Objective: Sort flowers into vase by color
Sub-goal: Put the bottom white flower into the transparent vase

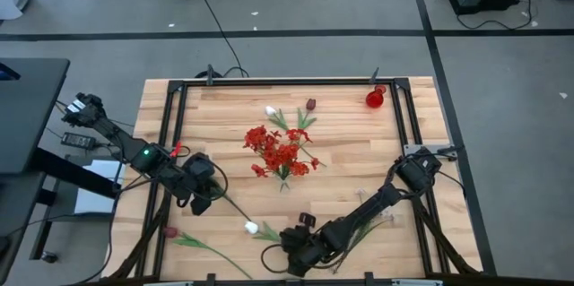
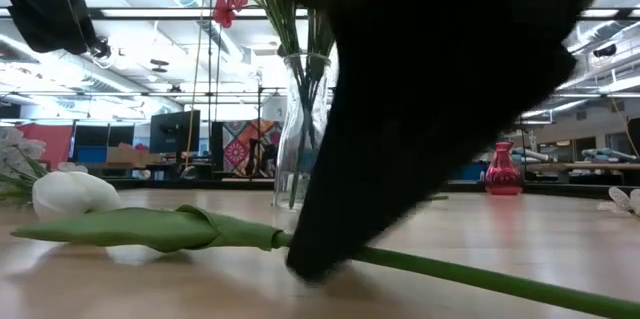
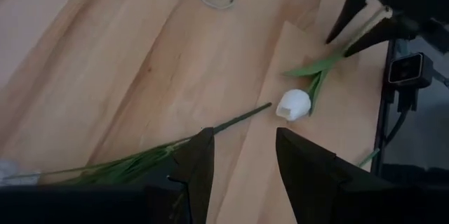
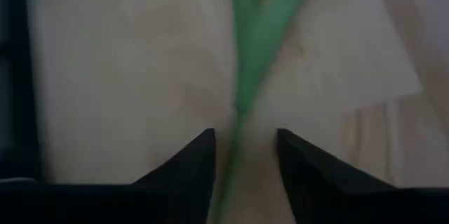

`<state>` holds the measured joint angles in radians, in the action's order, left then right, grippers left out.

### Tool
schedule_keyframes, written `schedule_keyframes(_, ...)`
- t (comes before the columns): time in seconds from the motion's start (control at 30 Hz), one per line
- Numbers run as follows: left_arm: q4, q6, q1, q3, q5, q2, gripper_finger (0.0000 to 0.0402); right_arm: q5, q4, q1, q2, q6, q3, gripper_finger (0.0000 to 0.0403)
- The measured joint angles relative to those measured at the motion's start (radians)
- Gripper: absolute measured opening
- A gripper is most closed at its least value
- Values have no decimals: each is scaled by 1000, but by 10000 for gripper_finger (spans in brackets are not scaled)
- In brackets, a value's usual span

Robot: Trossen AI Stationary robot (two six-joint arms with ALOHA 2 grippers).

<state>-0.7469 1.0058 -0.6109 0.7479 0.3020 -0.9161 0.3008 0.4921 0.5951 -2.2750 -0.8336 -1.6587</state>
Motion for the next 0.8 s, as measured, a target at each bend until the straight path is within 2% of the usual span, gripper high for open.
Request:
schedule_keyframes(0.2,-3,-24,2,0,16,1,158,-72,-11,-19,-8,24,-2,87)
schedule_keyframes(0.33,-5,-27,2,0,16,1,158,-89,22,-30,0,-63,-3,19)
schedule_keyframes(0.4,-5,-26,2,0,17,1,158,-74,34,-30,13,-108,-1,12)
schedule_keyframes(0.53,-5,4,-2,0,16,0,158,33,49,-9,53,-183,3,7)
schedule_keyframes(0.8,23,23,-53,0,16,0,158,361,40,64,178,-245,1,3)
